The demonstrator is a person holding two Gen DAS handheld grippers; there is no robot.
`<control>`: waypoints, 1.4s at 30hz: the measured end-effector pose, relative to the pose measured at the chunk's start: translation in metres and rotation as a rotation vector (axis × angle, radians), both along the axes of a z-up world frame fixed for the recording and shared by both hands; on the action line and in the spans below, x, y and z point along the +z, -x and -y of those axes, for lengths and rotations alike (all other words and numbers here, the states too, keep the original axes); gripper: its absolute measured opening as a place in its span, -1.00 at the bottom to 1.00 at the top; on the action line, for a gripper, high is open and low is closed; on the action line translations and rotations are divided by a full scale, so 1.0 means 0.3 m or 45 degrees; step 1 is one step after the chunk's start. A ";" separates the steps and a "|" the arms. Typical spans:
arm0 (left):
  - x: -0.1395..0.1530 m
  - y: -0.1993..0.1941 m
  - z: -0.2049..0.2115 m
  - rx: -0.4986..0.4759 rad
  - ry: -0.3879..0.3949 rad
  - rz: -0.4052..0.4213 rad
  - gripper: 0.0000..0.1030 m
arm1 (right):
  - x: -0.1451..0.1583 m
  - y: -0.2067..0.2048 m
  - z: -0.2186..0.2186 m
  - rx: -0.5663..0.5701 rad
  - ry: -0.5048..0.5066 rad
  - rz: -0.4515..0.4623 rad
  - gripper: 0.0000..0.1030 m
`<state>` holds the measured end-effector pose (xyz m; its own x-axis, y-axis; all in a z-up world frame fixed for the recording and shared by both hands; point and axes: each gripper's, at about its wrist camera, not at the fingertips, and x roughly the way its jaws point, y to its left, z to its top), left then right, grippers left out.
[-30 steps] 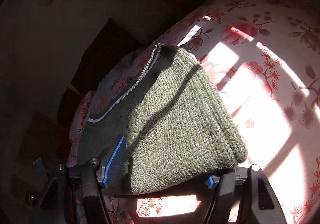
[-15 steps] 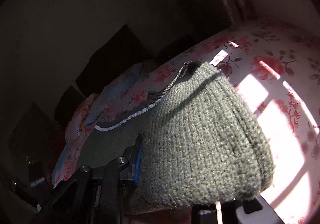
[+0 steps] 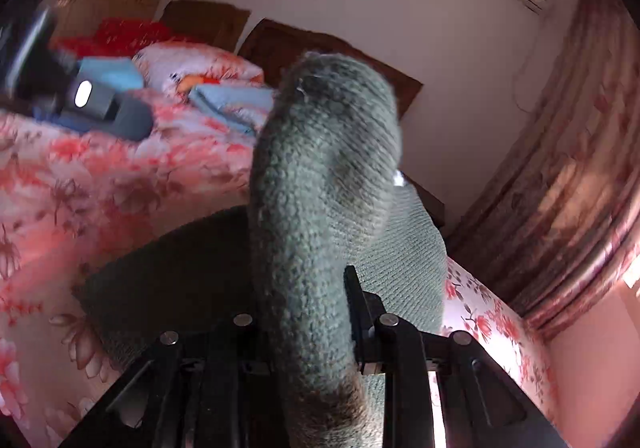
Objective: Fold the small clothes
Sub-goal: 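Grasp the sweater's side edge with the right gripper and lift it, then fold the held sweater side over onto the rest with the right gripper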
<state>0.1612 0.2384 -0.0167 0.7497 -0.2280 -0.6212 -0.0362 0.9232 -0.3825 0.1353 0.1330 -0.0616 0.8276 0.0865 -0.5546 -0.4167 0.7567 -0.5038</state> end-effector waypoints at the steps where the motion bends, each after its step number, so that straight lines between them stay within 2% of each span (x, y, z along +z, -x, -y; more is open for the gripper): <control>1: -0.009 0.000 -0.015 0.009 0.003 -0.010 1.00 | -0.086 -0.003 -0.066 0.040 0.140 -0.055 -0.46; 3: -0.030 0.000 -0.027 0.010 0.000 -0.029 1.00 | -0.193 0.065 -0.153 0.081 0.436 0.194 -0.46; 4: -0.041 -0.001 -0.029 0.009 -0.004 -0.036 1.00 | -0.202 0.080 -0.159 0.081 0.461 0.228 -0.47; 6: -0.054 -0.010 -0.026 0.003 -0.004 -0.044 1.00 | -0.177 0.089 -0.126 0.106 0.379 0.206 -0.49; 7: -0.054 -0.019 -0.020 -0.001 -0.003 -0.043 1.00 | -0.170 0.102 -0.110 0.126 0.369 0.231 -0.49; 11: -0.011 -0.055 0.040 -0.052 -0.041 -0.009 1.00 | -0.194 0.184 -0.075 0.258 0.434 0.347 -0.52; 14: 0.029 -0.084 0.107 -0.105 -0.104 0.007 1.00 | -0.207 0.242 -0.028 0.346 0.452 0.376 -0.55; 17: 0.057 -0.101 0.152 -0.122 -0.157 0.017 1.00 | -0.166 0.299 0.015 0.391 0.385 0.406 -0.60; 20: 0.090 -0.077 0.167 -0.130 -0.145 0.051 1.00 | -0.116 0.335 0.055 0.379 0.348 0.474 -0.61; 22: 0.104 -0.046 0.168 -0.131 -0.127 0.066 1.00 | -0.065 0.346 0.083 0.360 0.281 0.500 -0.62; 24: 0.089 0.001 0.158 -0.097 -0.101 0.048 1.00 | -0.046 0.371 0.115 0.402 0.251 0.515 -0.62; 26: 0.021 0.044 0.144 -0.072 -0.059 -0.022 1.00 | -0.090 0.400 0.137 0.497 0.320 0.495 -0.61; 28: -0.062 0.090 0.123 0.027 -0.088 -0.082 1.00 | -0.167 0.429 0.153 0.570 0.434 0.466 -0.61; 30: -0.124 0.126 0.081 0.094 -0.053 -0.111 1.00 | -0.220 0.465 0.166 0.610 0.499 0.510 -0.60; 33: -0.173 0.143 0.020 0.154 0.015 -0.159 1.00 | -0.188 0.478 0.179 0.608 0.488 0.512 -0.60; 35: -0.164 0.148 0.015 0.167 0.007 -0.150 1.00 | -0.170 0.470 0.168 0.596 0.471 0.503 -0.59; 38: -0.088 0.158 0.068 0.125 -0.028 -0.070 1.00 | -0.213 0.466 0.131 0.578 0.534 0.508 -0.54; 40: -0.027 0.157 0.130 0.069 -0.060 -0.007 1.00 | -0.206 0.462 0.110 0.543 0.516 0.499 -0.53; 42: 0.014 0.137 0.203 -0.034 -0.076 0.012 1.00 | -0.202 0.451 0.075 0.527 0.518 0.485 -0.47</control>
<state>0.1201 0.1776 -0.0124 0.7495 -0.2112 -0.6275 -0.0076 0.9449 -0.3272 0.0000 0.1106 -0.1223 0.9150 0.2836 -0.2870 -0.3678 0.2936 -0.8823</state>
